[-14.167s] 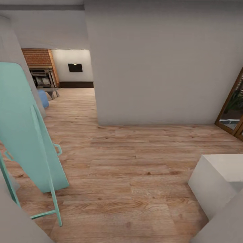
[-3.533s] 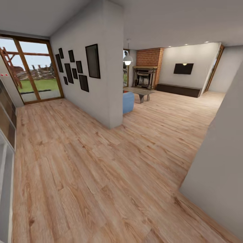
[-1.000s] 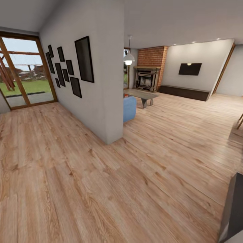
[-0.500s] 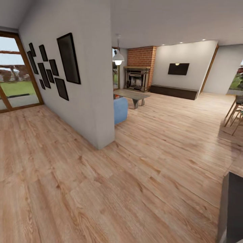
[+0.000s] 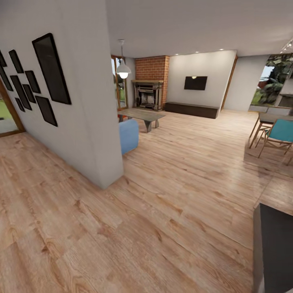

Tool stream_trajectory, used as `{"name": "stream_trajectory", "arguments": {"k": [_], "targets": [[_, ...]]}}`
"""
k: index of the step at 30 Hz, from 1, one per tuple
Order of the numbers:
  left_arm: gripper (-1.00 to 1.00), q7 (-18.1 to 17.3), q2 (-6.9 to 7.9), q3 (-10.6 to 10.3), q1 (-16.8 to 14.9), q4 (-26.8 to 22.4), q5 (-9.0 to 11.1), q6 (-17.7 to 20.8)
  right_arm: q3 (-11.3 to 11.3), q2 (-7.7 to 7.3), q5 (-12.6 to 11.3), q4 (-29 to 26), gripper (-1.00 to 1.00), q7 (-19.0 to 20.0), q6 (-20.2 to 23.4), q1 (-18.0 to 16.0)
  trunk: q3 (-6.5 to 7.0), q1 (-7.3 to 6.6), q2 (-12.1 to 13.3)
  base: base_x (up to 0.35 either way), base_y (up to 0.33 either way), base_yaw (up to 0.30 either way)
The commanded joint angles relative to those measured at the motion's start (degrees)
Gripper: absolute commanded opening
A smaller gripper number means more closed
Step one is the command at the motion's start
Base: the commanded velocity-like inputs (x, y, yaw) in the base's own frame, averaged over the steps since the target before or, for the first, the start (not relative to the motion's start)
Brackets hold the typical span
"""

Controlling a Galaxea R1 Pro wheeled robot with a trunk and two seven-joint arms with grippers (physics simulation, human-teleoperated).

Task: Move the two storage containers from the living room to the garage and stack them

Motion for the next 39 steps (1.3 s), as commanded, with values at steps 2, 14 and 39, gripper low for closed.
{"name": "stream_trajectory", "arguments": {"k": [2, 14, 39], "targets": [[1.00, 0.2, 0.00, 0.0, 0.0, 0.0, 0.4, 0.2, 0.5, 0.06, -0.5, 0.1, 1.00, -0.1, -0.2, 0.0, -0.06, 0.03, 0.0, 0.322, 0.000, -0.246], [1.00, 0.2, 0.03, 0.0, 0.0, 0.0, 0.4, 0.2, 0.5, 0.08, -0.5, 0.1, 1.00, -0.1, -0.2, 0.0, -0.06, 0.03, 0.0, 0.321, 0.000, -0.246], [1.00, 0.2, 0.01, 0.0, 0.0, 0.0, 0.4, 0.2, 0.4, 0.08, -0.6, 0.1, 1.00, -0.1, -0.1, 0.0, -0.06, 0.03, 0.0, 0.321, 0.000, -0.084]]}}
